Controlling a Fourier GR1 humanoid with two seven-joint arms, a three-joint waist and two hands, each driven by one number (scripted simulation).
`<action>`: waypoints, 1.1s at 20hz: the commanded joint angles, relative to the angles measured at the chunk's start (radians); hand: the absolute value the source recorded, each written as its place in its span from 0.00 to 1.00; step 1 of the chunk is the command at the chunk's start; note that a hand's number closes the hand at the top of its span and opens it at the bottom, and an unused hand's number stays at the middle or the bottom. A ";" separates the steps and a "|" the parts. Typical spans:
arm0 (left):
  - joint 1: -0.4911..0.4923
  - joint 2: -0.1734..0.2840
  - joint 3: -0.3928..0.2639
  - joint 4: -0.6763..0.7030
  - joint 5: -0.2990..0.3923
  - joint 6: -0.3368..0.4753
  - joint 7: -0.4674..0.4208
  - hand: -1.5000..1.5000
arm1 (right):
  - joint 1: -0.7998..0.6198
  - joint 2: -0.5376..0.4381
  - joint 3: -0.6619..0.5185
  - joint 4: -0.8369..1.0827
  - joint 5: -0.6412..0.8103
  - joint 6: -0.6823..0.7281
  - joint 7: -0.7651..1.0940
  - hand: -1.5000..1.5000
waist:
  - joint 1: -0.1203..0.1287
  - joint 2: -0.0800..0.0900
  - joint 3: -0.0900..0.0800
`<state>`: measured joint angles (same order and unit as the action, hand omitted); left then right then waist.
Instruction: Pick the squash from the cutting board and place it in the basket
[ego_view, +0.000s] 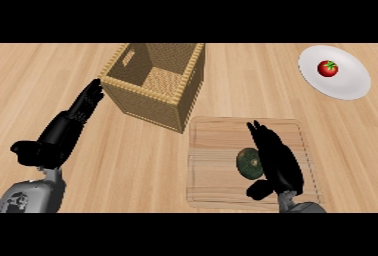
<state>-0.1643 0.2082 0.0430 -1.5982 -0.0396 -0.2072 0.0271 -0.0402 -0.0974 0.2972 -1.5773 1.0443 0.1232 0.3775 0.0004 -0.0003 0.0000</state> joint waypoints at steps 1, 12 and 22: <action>0.008 0.026 0.042 0.013 0.003 -0.032 -0.027 0.50 | 0.000 0.033 0.011 0.065 0.009 -0.021 -0.021 0.00 | 0.000 0.000 0.000; -0.023 -0.029 0.010 -0.010 -0.028 -0.012 0.022 0.50 | -0.084 -0.011 -0.034 0.171 0.001 0.060 -0.117 1.00 | 0.000 0.000 0.000; -0.016 -0.032 -0.018 -0.025 -0.017 -0.047 0.007 0.50 | -0.153 0.094 0.403 0.136 0.068 -0.004 0.307 1.00 | 0.092 0.015 0.000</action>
<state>-0.1622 0.1771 0.0365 -1.6335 -0.0576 -0.2407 0.0434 -0.1514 -0.0655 0.5565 -1.4766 1.1460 0.1597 0.5255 0.0403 -0.0073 -0.0174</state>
